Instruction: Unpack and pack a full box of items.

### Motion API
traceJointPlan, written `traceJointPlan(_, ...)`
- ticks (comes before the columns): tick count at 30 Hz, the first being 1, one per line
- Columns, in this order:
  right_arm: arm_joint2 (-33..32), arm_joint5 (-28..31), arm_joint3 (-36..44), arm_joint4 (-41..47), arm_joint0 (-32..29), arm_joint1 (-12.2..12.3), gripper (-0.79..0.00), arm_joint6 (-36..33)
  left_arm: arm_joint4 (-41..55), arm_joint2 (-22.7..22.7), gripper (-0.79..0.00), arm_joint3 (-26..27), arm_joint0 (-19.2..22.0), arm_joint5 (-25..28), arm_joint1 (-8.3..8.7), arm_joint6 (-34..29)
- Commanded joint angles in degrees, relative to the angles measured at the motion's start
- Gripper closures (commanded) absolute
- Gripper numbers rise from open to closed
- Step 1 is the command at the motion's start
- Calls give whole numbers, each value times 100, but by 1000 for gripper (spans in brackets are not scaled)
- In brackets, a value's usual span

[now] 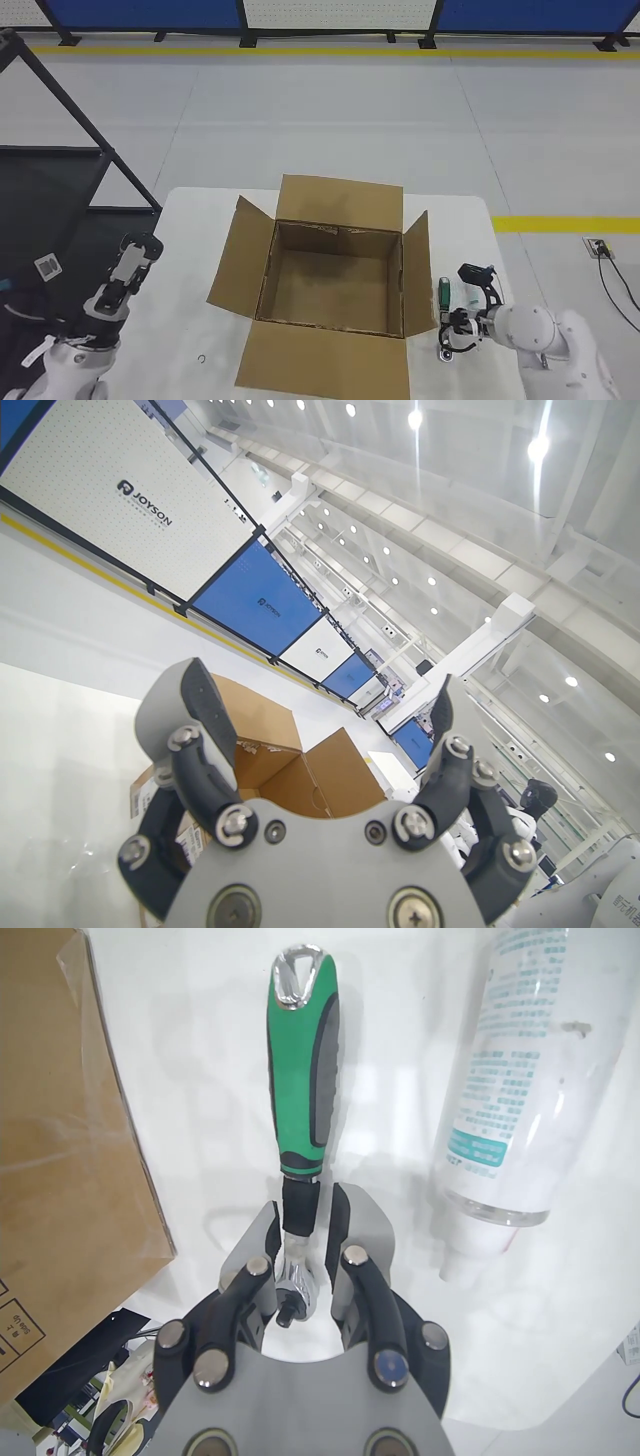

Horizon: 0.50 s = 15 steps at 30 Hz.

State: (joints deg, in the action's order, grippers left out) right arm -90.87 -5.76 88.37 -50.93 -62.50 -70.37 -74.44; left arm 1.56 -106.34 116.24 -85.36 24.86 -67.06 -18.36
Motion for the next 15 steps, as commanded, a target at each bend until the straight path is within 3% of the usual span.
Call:
traceJointPlan(1,4,-15,3,33,-2,11,-252,43,4,-5,-785,6,-10,-4,1,11)
traceJointPlan(7,-308,12,759,387,-316,54,-274,477,75,-169,-785,18,-8,3,-2,256)
traceJointPlan(11,-696,97,1656,888,-766,73,-348,978,84,-421,-785,-30,-7,-78,6,370)
traceJointPlan(12,-792,148,1863,1035,-872,75,-369,1132,53,-491,-785,-67,-10,-92,11,370)
traceJointPlan(13,-882,201,2053,1229,-973,72,-483,1317,40,-551,-785,-108,-13,-102,14,388)
traceJointPlan(14,-946,304,2224,1381,-1076,73,-529,1446,41,-600,-785,-148,-24,-110,17,380)
traceJointPlan(15,-1018,389,2394,1511,-1161,72,-529,1643,51,-653,-785,-189,-36,-114,20,371)
